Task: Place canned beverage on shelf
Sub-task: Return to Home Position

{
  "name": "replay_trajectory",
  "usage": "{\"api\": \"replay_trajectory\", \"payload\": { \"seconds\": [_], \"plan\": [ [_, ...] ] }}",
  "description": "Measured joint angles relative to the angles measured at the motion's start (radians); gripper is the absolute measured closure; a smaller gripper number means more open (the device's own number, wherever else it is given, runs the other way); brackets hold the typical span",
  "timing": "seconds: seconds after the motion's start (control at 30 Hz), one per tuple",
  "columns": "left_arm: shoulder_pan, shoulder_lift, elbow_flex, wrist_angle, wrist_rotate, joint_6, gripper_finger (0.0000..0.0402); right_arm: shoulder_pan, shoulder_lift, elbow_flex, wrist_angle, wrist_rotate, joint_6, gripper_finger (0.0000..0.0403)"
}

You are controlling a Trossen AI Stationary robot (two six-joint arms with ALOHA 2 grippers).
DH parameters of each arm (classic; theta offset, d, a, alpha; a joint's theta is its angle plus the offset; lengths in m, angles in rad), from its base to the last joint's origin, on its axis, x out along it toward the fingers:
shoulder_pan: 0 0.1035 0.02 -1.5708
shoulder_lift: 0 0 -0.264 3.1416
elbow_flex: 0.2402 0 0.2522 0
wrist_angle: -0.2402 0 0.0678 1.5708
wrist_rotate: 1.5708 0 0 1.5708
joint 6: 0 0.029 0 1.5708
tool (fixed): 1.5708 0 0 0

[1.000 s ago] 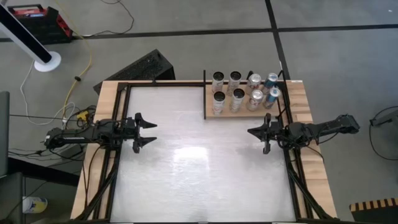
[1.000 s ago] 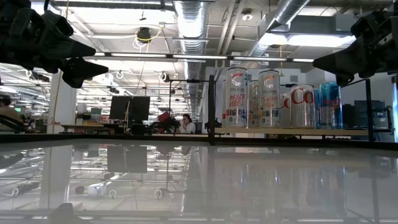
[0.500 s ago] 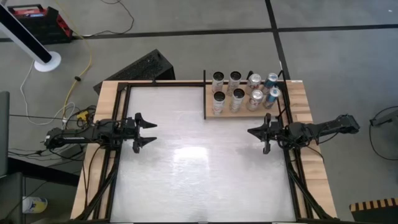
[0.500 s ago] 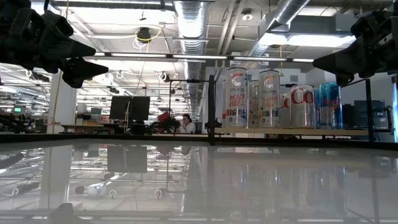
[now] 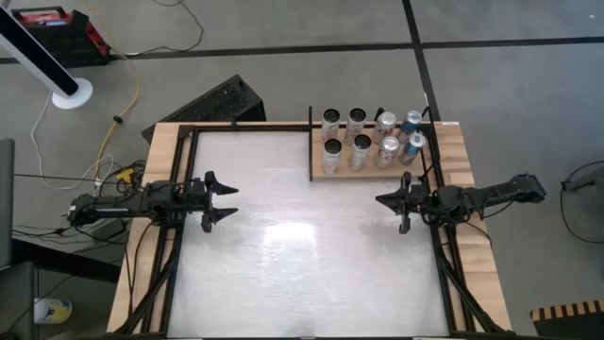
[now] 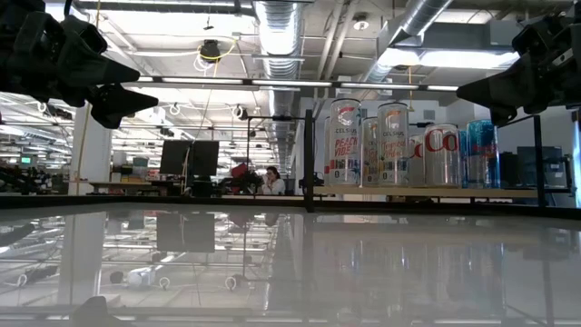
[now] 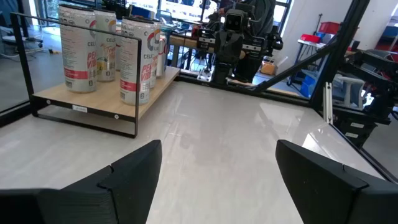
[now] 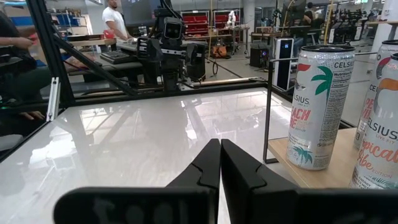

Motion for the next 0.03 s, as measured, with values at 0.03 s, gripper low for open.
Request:
{"api": "replay_trajectory", "payload": {
  "seconds": [0.03],
  "plan": [
    [0.000, 0.000, 0.000, 0.000, 0.000, 0.000, 0.0101, 0.000, 0.000, 0.000, 0.000, 0.000, 0.000, 0.0364]
  ]
}}
